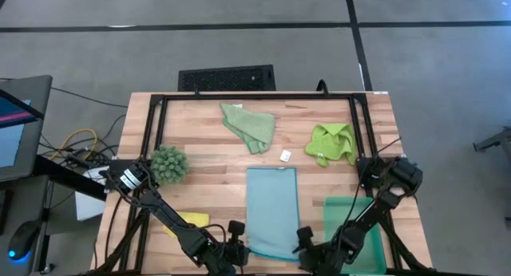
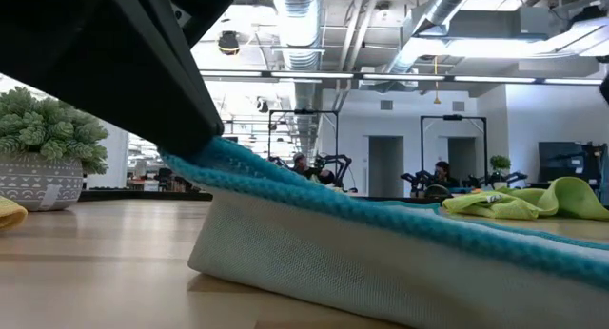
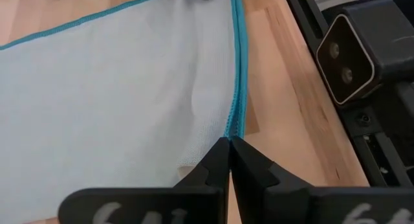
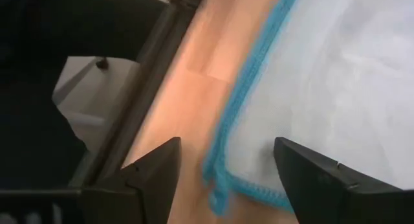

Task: Fold microfiber towels
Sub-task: Fold the blue microfiber cloth

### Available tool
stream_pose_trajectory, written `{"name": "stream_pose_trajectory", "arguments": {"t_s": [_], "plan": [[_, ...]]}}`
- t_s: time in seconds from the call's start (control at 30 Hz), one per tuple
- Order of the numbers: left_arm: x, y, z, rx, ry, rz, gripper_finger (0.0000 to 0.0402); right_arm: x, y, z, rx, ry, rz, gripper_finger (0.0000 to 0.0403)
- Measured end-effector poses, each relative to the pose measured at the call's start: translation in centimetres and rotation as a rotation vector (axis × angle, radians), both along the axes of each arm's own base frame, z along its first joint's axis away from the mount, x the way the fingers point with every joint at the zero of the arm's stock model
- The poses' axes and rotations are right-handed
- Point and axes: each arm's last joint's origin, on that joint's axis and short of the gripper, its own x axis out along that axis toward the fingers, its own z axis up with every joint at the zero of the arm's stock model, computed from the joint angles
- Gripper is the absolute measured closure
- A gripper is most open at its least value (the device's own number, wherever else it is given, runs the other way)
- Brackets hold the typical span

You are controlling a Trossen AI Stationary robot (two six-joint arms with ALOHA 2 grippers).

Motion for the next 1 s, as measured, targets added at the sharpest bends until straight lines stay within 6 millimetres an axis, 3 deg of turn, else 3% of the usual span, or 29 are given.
{"name": "stream_pose_trajectory", "arguments": {"t_s": [0.17, 0.53, 0.8, 1.0], "plan": [[0.1, 0.1, 0.0, -0.004, -0.003, 0.009, 0.0401, 0.6, 0.8, 0.5, -0.062, 0.069, -0.027, 0.0183], [0.1, -0.4, 0.3, -0.037, -0.037, 0.005, 0.0401, 0.7, 0.5, 1.4, -0.165, 0.141, -0.023, 0.0385], [0.0, -1.1, 0.7, -0.088, -0.068, -0.021, 0.0401, 1.0, 1.3, 2.8, -0.126, 0.225, 0.025, 0.0370], [0.1, -2.5, 2.0, -0.178, -0.086, -0.081, 0.0401, 1.4, 1.9, 3.7, -0.010, 0.351, 0.123, 0.0393]]}}
